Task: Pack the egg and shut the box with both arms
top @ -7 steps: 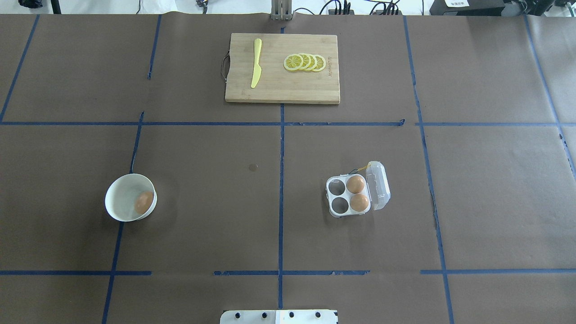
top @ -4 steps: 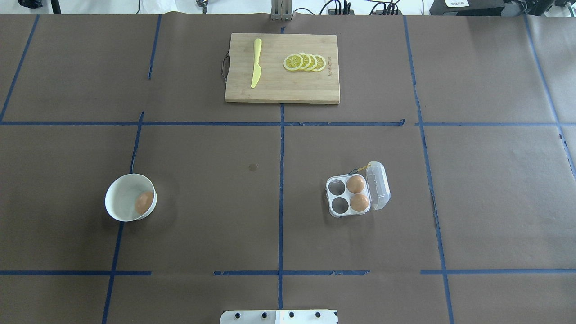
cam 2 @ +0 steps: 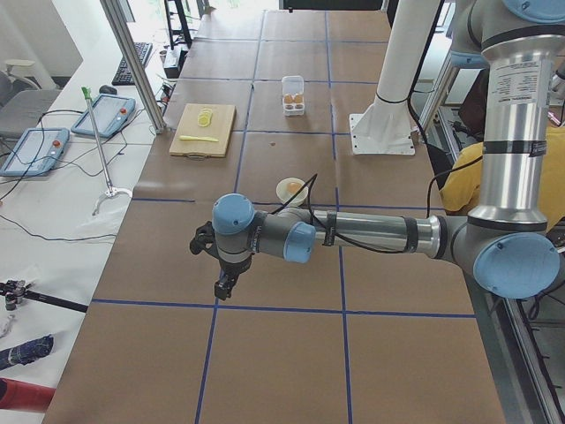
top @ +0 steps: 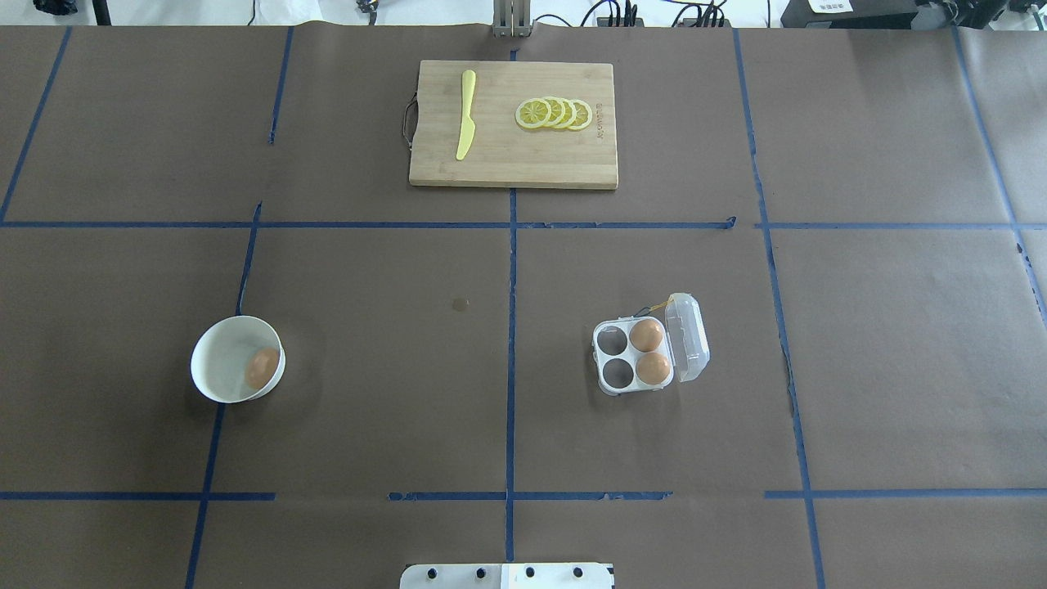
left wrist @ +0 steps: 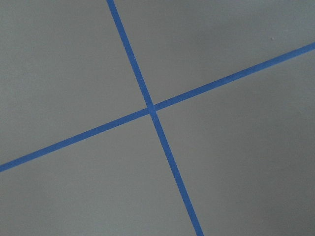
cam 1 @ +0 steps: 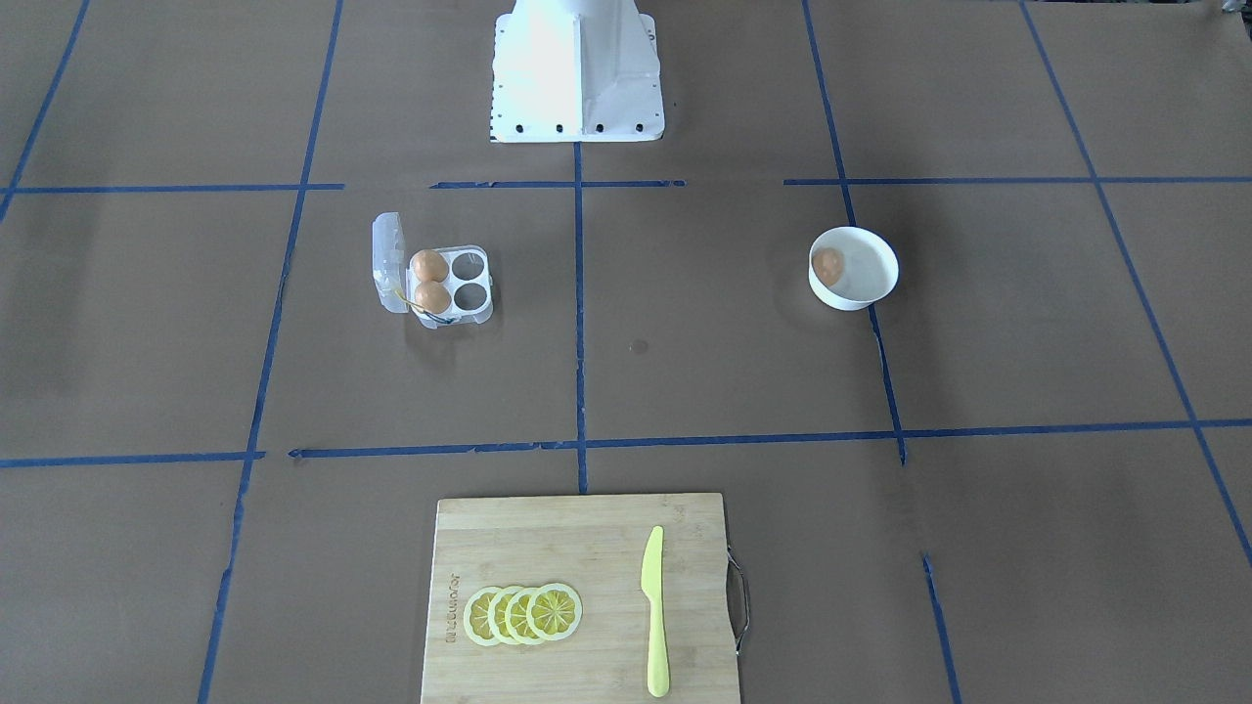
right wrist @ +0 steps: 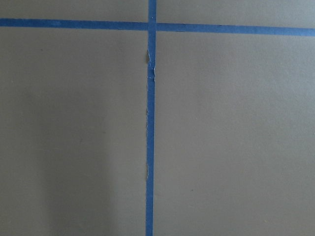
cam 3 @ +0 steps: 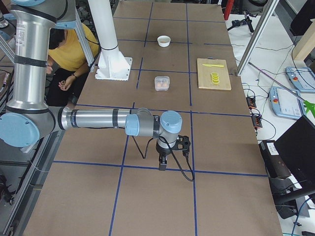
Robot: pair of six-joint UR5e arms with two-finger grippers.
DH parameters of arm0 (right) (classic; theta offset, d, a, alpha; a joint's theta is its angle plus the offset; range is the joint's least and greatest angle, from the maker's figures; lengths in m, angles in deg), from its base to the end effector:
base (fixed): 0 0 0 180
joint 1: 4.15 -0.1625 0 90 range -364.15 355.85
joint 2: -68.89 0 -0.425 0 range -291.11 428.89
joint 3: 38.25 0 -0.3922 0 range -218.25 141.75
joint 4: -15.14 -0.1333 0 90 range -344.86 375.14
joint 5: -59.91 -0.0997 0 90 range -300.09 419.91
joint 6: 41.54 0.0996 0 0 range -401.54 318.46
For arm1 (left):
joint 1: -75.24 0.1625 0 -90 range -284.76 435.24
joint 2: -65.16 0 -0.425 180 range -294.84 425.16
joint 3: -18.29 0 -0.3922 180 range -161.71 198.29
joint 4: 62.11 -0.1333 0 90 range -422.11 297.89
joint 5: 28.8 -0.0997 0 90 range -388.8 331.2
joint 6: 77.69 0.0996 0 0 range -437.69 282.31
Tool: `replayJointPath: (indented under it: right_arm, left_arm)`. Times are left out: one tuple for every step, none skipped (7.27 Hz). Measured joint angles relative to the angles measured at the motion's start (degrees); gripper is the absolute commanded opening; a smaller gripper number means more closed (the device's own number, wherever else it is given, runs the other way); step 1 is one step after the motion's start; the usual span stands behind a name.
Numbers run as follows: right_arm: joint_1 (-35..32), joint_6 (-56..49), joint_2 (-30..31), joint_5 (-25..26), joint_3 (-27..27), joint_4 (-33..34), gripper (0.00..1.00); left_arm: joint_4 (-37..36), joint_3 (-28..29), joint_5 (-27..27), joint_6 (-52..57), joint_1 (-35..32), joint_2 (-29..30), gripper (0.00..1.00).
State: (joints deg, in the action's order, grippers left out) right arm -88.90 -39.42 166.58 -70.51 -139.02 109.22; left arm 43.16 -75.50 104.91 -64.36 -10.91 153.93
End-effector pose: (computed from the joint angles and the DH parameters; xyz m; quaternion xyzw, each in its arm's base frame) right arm 0.0288 -0.4376 0.6402 -0.0304 -0.3442 -0.0226 0.9381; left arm -0.0308 -0.5028 0.6079 0.1737 0.3546 0.1940 0.8980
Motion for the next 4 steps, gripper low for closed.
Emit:
replayJointPath:
  right_arm:
    - [0.7,-0.1,-1.6,0.0,-0.1,-0.1,1.00]
    - [1.7,0.0,-3.5,0.1,-0.2,-1.8,1.00]
    - [2.8,0.5,-5.0,0.3,-0.2,-5.9,1.00]
    - [3.7,1.7,-5.7,0.3,-0.1,-10.0,1.00]
  left_arm:
    - [5.9,0.1,-0.1,-0.1,0.1,0.2,1.00]
    - [12.2,0.4,-0.2,-0.2,0.3,0.6,1.00]
    - [18.6,1.3,-0.1,-0.2,0.4,1.9,1.00]
    - [23.7,2.5,0.4,-0.5,0.5,4.1,1.00]
